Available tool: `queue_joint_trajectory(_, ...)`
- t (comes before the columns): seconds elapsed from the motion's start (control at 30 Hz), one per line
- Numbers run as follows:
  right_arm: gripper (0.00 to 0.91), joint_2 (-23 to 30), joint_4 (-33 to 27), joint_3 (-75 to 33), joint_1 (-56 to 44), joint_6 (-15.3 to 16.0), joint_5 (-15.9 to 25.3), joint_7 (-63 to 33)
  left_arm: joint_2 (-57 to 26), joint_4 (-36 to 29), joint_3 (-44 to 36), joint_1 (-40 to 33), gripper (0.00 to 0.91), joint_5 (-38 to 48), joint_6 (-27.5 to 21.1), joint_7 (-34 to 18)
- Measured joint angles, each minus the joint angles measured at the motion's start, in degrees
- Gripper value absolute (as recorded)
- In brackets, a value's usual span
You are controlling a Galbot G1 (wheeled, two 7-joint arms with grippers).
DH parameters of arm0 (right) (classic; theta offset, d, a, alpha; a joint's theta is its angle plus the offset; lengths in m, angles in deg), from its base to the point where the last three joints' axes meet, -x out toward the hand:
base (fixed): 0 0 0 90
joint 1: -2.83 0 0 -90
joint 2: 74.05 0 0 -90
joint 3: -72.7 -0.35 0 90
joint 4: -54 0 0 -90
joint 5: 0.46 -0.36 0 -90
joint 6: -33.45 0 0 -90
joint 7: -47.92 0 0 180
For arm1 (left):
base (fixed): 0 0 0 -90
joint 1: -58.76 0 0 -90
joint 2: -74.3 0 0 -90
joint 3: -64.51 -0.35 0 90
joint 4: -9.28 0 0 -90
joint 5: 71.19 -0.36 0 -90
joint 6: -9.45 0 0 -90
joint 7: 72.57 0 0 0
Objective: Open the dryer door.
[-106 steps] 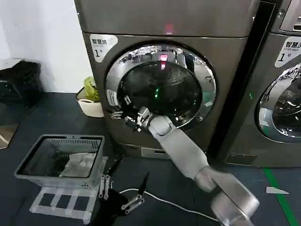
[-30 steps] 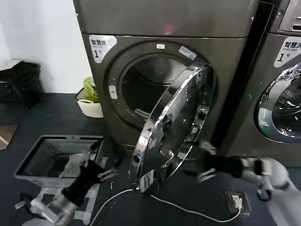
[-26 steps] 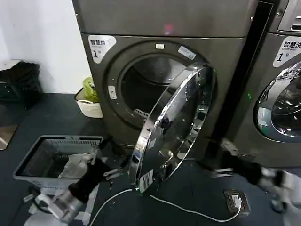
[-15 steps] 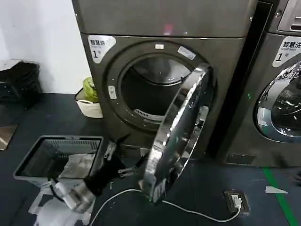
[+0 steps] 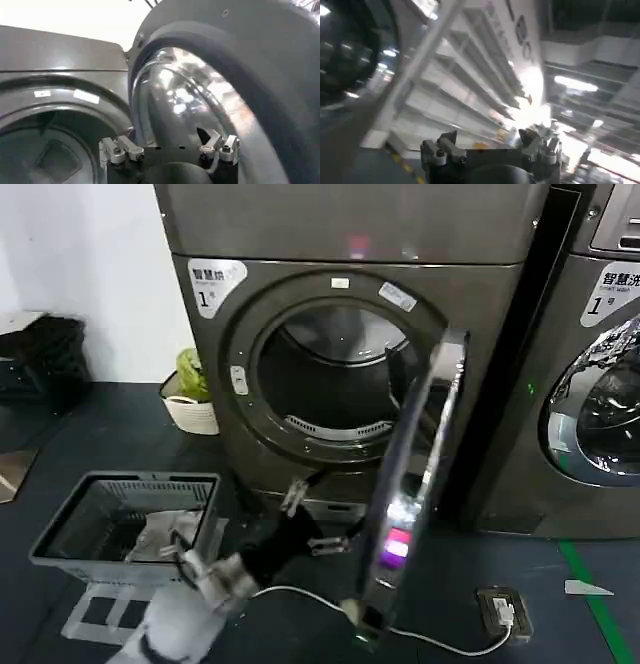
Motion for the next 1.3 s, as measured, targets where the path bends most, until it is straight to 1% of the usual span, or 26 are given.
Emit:
queue_joint_trajectory(0.23, 0.907, -0.4, -4.3, -5.6, -0.9, -0.4, -0.3, -0.6, 3.7, 5.1, -9.0, -7.0, 0.907, -1.3, -0.5, -0.1)
queue_joint_trajectory(0.4, 0.907, -1.2, -6.7, -7.9, -1.3, -0.4, -2.2, -3.0, 8.2, 10.3, -15.6, -12.5, 0.907, -2.7, -0.9, -0.1)
queue_joint_trajectory(0.43, 0.907, -1.3, -7.2, -8.3, -1.2, -1.1, -2.2, -3.2, 9.1, 11.3, -16.6, -13.6, 0.907, -2.7, -1.0, -0.1)
queue_joint_trajectory(0.57, 0.907, -1.6, -9.2, -9.8, -1.0, -3.3, 1.4, -2.9, 13.5, 15.8, -21.0, -18.2, 0.907, -2.9, -1.1, -0.1)
queue_joint_trajectory(0.8, 0.907, -1.8, -11.6, -12.7, -1.8, -3.5, 1.6, -3.3, 20.7, 23.8, -27.5, -24.8, 0.907, -3.1, -1.2, -0.1)
queue_joint_trajectory(1.0, 0.907, -2.3, -13.9, -14.5, -2.1, -4.0, 3.3, -6.1, 26.5, 30.9, -30.0, -29.4, 0.907, -3.3, -0.9, -0.1)
queue_joint_trajectory(1.07, 0.907, -2.6, -15.2, -15.2, -2.3, -4.8, 3.9, -6.9, 28.2, 32.9, -30.1, -30.3, 0.907, -3.7, -0.8, -0.1)
queue_joint_trajectory(1.2, 0.907, -2.8, -17.8, -16.2, -2.5, -6.5, 5.2, -7.0, 28.1, 37.0, -30.3, -32.2, 0.907, -4.5, -0.5, -0.1)
queue_joint_trajectory(1.3, 0.907, -2.9, -19.5, -16.6, -2.9, -8.6, 5.5, -7.2, 28.1, 39.7, -30.1, -33.3, 0.907, -5.0, -0.5, -0.1)
